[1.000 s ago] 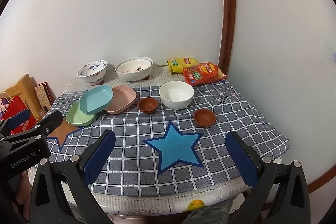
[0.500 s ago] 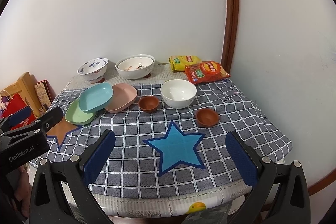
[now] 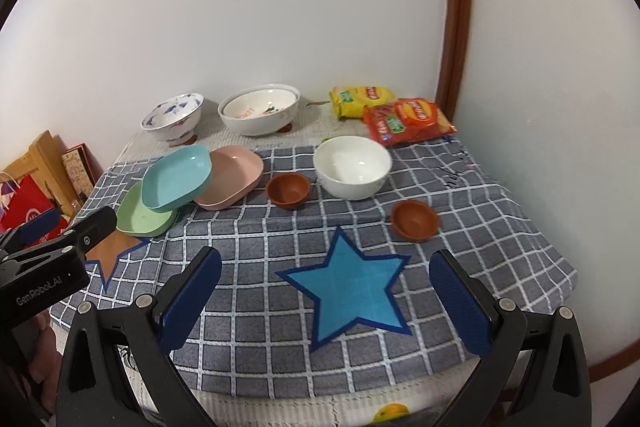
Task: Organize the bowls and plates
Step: 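Move both tools toward the rim of the blue plate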
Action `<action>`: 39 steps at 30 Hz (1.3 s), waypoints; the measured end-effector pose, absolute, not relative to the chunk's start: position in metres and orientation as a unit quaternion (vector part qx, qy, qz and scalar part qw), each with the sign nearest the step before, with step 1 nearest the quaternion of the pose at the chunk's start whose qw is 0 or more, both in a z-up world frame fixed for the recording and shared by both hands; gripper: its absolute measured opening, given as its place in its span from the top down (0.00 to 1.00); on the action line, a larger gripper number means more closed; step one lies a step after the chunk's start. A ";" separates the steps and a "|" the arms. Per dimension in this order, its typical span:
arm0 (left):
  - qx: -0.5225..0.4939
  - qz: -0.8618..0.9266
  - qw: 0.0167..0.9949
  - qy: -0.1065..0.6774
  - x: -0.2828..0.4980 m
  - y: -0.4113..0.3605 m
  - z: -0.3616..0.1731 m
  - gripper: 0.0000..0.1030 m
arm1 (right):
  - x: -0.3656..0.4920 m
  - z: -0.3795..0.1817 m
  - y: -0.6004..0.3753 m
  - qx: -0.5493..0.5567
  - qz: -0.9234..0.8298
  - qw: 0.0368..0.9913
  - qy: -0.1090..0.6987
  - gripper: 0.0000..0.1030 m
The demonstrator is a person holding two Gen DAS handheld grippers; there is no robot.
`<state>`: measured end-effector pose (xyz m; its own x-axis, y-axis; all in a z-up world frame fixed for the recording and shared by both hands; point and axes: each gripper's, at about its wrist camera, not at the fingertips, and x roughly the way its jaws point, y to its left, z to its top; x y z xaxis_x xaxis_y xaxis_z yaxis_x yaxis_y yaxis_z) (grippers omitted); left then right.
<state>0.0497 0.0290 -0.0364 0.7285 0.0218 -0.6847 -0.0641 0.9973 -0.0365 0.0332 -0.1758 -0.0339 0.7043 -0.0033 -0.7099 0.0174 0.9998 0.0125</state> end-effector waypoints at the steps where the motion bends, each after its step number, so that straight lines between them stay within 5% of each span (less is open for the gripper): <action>1: -0.031 0.028 0.926 0.374 0.054 0.034 -0.041 0.02 | 0.038 -0.037 -0.171 0.006 0.000 0.922 0.387 0.00; 15: -0.085 0.070 0.902 0.418 0.119 0.103 -0.079 0.15 | 0.113 -0.063 -0.115 -0.019 0.081 0.910 0.405 0.08; 34: -0.115 0.046 0.879 0.461 0.195 0.126 -0.128 0.42 | 0.207 -0.106 -0.059 -0.037 0.141 0.889 0.434 0.43; 39: -0.120 0.041 0.876 0.465 0.205 0.130 -0.135 0.46 | 0.226 -0.116 -0.047 -0.034 0.147 0.886 0.438 0.46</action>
<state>0.2050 0.1299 -0.1348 0.5650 -0.0395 -0.8242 -0.1842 0.9676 -0.1726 0.2256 -0.0472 -0.1157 0.5724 0.2315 -0.7866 -0.2910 0.9542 0.0690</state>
